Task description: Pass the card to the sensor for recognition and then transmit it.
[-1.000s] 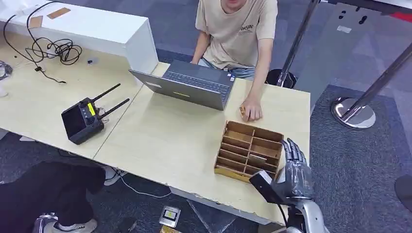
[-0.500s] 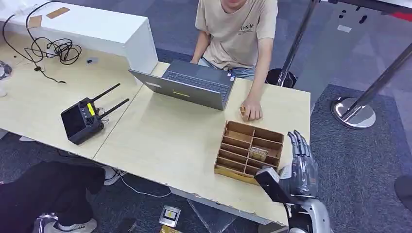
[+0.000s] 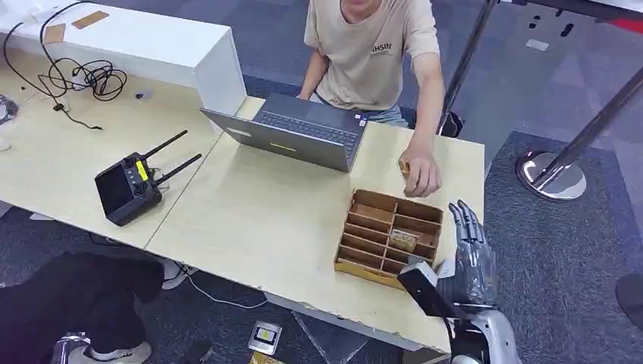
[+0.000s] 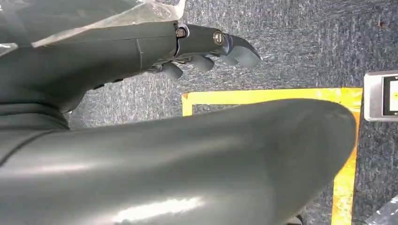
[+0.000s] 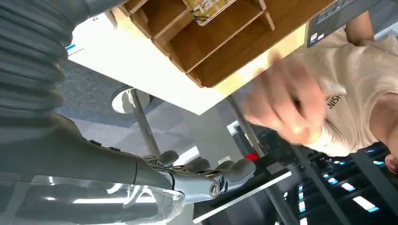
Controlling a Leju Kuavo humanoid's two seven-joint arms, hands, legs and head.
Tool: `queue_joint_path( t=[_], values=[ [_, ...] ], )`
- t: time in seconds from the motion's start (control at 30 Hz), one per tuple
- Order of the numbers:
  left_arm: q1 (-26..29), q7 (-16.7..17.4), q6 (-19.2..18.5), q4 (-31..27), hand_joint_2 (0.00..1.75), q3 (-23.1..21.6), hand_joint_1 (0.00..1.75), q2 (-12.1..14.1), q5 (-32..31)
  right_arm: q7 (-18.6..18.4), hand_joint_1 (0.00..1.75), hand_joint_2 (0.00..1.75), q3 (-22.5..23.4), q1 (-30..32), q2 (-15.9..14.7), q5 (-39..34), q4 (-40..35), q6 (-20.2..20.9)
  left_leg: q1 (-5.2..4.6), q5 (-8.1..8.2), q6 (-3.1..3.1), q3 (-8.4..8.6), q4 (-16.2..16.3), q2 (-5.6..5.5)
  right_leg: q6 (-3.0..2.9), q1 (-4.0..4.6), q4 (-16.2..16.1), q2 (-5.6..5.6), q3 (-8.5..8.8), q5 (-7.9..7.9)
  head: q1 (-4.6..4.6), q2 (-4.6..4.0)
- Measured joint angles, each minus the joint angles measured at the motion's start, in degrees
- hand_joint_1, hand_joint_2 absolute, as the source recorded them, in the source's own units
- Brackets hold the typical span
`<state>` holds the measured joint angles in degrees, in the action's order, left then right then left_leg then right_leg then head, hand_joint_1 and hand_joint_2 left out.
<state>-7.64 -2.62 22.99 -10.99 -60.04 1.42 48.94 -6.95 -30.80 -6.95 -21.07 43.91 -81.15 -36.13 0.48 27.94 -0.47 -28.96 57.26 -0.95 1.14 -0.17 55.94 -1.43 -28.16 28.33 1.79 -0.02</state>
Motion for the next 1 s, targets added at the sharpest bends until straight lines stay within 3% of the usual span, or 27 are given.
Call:
queue_joint_path(
  t=[0.57,1.0],
  values=[
    [-0.03,0.02,0.00,0.00,0.00,0.00,0.00,0.00,-0.17,0.44,0.00,1.75,-0.04,-0.16,0.50,0.17,0.00,0.57,0.00,0.00,0.00,-0.03,0.00,0.00,0.00,0.00,0.00,0.00,-0.03,0.00,-0.02,0.00],
    [-0.08,0.22,-0.09,0.00,0.00,0.00,0.00,0.00,-0.22,0.28,0.00,1.75,-0.66,-0.16,0.20,1.35,0.07,3.87,0.00,0.00,0.00,-0.03,0.00,0.00,0.00,0.00,0.00,0.00,-0.04,0.00,-0.02,0.00]
  ],
)
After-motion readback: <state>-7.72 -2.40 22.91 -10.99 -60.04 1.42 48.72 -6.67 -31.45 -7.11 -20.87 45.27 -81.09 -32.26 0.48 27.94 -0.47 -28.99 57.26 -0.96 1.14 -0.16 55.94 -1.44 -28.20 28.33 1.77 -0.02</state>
